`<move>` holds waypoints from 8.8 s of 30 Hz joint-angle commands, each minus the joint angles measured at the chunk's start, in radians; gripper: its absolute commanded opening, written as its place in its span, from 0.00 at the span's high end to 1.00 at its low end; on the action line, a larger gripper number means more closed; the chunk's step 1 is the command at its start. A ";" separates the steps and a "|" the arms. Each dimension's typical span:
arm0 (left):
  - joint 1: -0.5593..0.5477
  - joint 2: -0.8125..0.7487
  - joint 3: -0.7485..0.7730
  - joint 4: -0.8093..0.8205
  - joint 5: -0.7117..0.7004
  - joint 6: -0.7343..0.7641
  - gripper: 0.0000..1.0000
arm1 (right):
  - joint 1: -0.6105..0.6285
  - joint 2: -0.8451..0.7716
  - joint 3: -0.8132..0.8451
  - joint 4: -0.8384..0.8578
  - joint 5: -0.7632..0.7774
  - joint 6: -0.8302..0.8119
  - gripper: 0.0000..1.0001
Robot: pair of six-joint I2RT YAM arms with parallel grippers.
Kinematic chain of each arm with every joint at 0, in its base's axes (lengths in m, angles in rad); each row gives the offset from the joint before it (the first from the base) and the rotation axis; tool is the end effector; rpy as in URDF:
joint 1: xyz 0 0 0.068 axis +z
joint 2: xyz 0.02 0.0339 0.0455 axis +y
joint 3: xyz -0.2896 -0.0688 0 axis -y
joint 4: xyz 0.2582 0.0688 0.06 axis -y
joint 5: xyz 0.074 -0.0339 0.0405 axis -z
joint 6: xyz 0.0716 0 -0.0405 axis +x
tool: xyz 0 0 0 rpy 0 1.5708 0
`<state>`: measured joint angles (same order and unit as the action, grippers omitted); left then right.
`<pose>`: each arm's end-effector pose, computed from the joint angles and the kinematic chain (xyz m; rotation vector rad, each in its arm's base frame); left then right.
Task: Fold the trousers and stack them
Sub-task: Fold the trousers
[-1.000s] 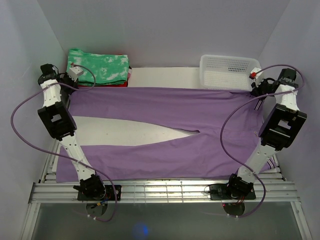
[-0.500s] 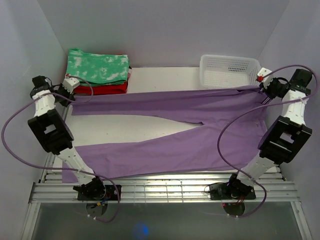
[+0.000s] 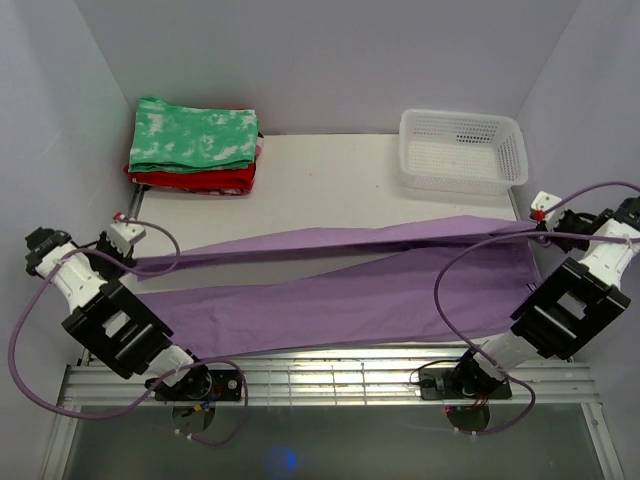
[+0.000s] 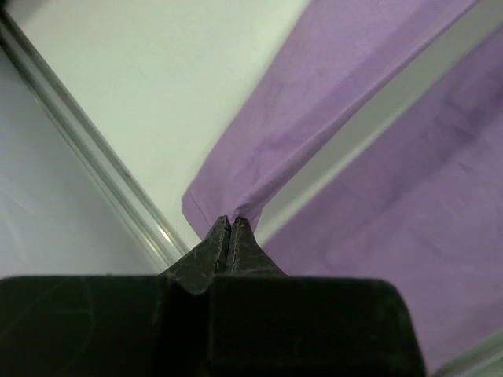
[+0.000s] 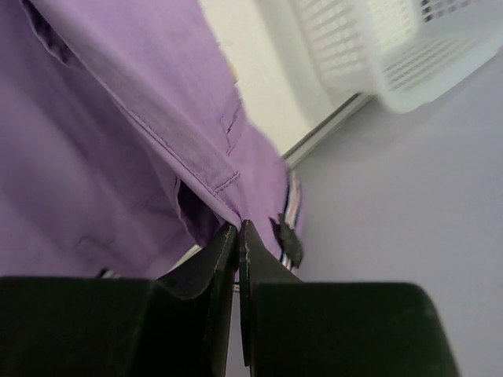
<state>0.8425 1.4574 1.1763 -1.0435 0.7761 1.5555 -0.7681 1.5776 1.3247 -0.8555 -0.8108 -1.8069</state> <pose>0.2254 0.1774 0.2659 0.9250 2.1456 -0.0776 0.2820 -0.2003 0.2862 -1.3050 1.8277 -0.2370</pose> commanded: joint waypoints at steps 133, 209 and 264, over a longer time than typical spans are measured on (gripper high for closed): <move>-1.512 -0.082 -0.247 0.459 -0.280 -1.012 0.39 | 0.501 -0.553 -0.726 0.044 0.501 0.081 0.33; -1.765 0.345 -0.156 0.343 -0.342 -0.927 1.00 | 0.501 -0.532 -0.894 0.160 0.696 -0.120 0.92; -1.556 0.258 -0.187 0.339 -0.442 -0.822 0.79 | 0.256 -0.429 -0.454 0.038 0.584 -0.229 0.92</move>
<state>-0.7219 1.7245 1.0348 -0.6594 0.3992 0.7326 -0.4919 1.1923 0.7612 -0.7422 -0.1825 -1.9930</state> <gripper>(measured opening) 0.208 0.101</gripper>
